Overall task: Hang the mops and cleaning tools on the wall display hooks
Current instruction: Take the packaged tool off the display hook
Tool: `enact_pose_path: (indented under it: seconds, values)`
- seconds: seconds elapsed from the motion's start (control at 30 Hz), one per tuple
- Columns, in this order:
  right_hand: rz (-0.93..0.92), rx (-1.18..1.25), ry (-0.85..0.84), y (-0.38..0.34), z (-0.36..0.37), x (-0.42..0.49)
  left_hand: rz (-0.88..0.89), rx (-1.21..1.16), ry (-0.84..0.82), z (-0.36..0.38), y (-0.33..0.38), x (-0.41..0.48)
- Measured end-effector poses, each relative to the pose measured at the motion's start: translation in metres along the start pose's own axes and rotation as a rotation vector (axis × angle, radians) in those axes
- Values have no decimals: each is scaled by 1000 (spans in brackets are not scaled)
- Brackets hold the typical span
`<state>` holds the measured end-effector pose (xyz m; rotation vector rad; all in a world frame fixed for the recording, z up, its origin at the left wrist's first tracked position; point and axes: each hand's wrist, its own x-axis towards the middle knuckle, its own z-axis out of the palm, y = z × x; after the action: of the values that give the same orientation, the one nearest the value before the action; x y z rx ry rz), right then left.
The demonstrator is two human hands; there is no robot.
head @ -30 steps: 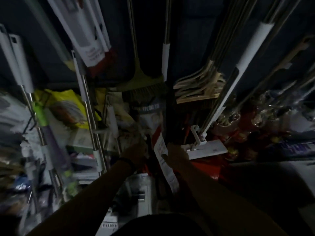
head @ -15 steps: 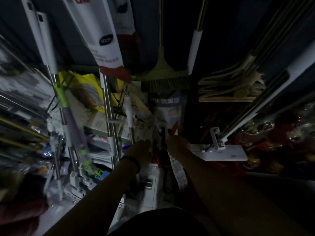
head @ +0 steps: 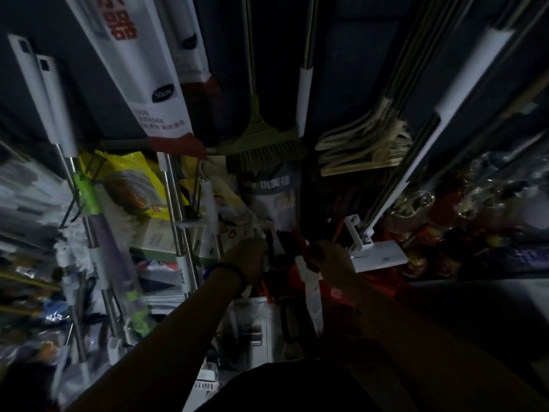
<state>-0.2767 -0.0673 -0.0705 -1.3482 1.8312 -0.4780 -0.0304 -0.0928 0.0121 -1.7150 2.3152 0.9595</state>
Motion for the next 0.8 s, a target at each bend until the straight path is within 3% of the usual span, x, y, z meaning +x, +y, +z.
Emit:
enact_pose_path:
  seconds: [0.17,0.27,0.43,0.53,0.8]
  values:
    - [-126,-122,76,-41,-47,-34,99,-123,80,-15,8,-4]
    - [-227,-154,119,-87,-80,-65,253,-197,154,-37,14,-16]
    - [-375,-165,169,-156,-113,-113,417,-482,221,-102,35,-54]
    - [-452,-157,242,-205,-125,-145,491,-300,305,-141,35,-80]
    - [-558,-327,394,-306,-148,-189,581,-108,508,-236,36,-135]
